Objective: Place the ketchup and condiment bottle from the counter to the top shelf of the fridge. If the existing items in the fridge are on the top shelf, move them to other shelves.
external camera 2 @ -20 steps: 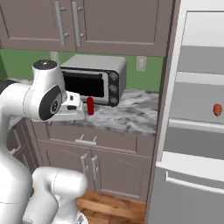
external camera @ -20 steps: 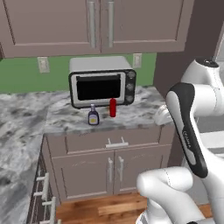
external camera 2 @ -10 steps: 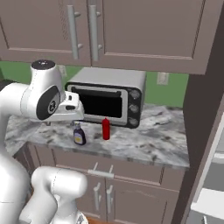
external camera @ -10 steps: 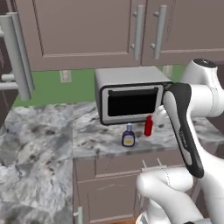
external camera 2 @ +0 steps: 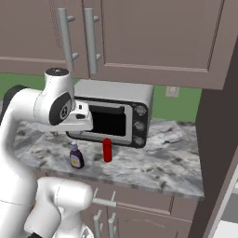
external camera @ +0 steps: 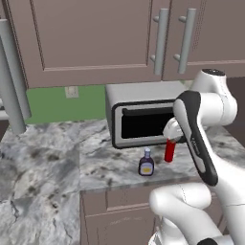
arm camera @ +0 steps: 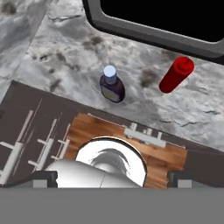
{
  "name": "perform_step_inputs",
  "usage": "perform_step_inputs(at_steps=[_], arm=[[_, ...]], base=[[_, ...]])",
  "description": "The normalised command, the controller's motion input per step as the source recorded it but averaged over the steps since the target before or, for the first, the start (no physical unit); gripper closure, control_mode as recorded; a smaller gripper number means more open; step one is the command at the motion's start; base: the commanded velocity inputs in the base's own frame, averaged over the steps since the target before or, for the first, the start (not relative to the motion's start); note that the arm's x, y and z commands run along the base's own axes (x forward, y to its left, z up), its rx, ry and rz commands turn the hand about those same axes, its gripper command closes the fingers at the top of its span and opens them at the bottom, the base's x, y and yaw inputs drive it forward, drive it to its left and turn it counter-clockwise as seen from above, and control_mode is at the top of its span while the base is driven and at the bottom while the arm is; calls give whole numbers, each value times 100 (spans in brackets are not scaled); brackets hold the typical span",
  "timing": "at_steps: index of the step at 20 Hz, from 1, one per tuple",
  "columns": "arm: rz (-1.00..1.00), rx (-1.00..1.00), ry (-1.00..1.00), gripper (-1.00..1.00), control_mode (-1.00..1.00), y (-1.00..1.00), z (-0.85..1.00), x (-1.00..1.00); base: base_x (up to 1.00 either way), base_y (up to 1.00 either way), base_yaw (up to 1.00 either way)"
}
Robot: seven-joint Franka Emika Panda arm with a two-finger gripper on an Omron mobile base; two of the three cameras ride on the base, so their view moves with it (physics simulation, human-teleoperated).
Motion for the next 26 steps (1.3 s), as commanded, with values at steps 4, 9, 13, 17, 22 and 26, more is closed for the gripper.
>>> perform_step_inputs(at_steps=[4, 9, 13, 17, 22, 26], arm=[[8, 0, 8, -100, -100, 6, -84, 25], [17, 1, 7, -100, -100, 3, -76, 35], [25, 0, 5, -100, -100, 16, -56, 38], [21, 0, 1, -100, -100, 47, -49, 51], [13, 2, 0, -100, -100, 28, -36, 36], [6, 14, 0, -100, -100, -5, -32, 40]], base=[[0, 0, 0], [0, 0, 0], [0, 0, 0], [0, 0, 0], [0, 0, 0], [0, 0, 0]])
